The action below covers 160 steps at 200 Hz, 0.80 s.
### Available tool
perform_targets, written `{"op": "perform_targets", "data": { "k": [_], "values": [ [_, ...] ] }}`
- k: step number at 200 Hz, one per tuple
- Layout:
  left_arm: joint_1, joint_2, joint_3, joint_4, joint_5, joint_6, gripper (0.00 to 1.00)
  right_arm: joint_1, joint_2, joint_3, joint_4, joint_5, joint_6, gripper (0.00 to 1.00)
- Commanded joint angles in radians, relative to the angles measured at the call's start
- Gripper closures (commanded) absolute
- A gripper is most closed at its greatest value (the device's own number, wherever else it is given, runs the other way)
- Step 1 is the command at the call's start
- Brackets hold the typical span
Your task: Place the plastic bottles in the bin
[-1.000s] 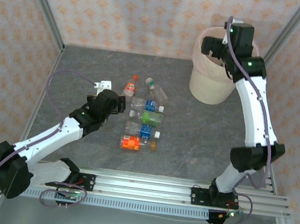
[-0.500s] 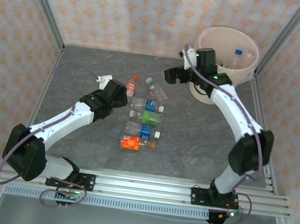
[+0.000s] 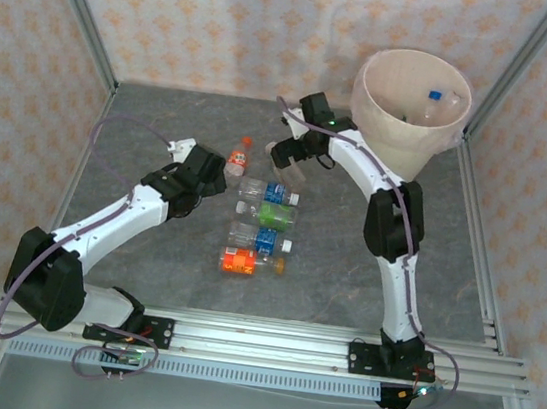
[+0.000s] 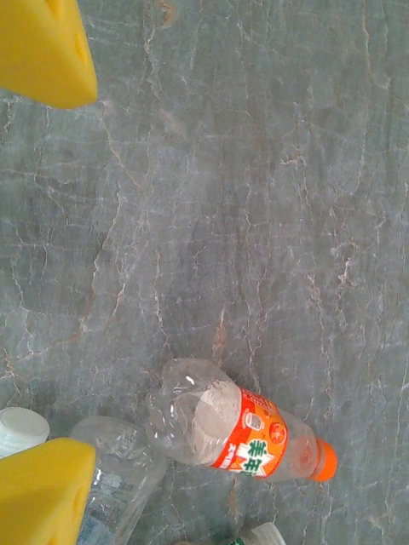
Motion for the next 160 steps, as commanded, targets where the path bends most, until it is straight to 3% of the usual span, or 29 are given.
{"op": "perform_targets", "data": {
  "k": [1,81,96,119,160],
  "values": [
    [0.010,-0.019,-0.017,-0.033,-0.023,-0.024,0.00,0.008,0.070,0.096,-0.097,0.059,-0.009,0.00],
    [0.014,0.022,0.001,-0.035,-0.018,-0.021,0.00,0.024,0.199,0.166,-0.161,0.086,0.002,0.07],
    [0.014,0.026,0.002,-0.033,-0.016,-0.021,0.00,0.024,0.197,0.161,-0.165,0.085,0.005,0.14],
    [0.013,0.029,0.003,-0.031,-0.011,-0.019,0.00,0.023,0.143,0.128,-0.155,0.089,-0.006,0.28],
    [0.013,0.028,0.000,-0.014,0.004,-0.011,0.00,0.025,-0.068,-0.031,-0.039,0.141,-0.023,0.37]
  ]
}}
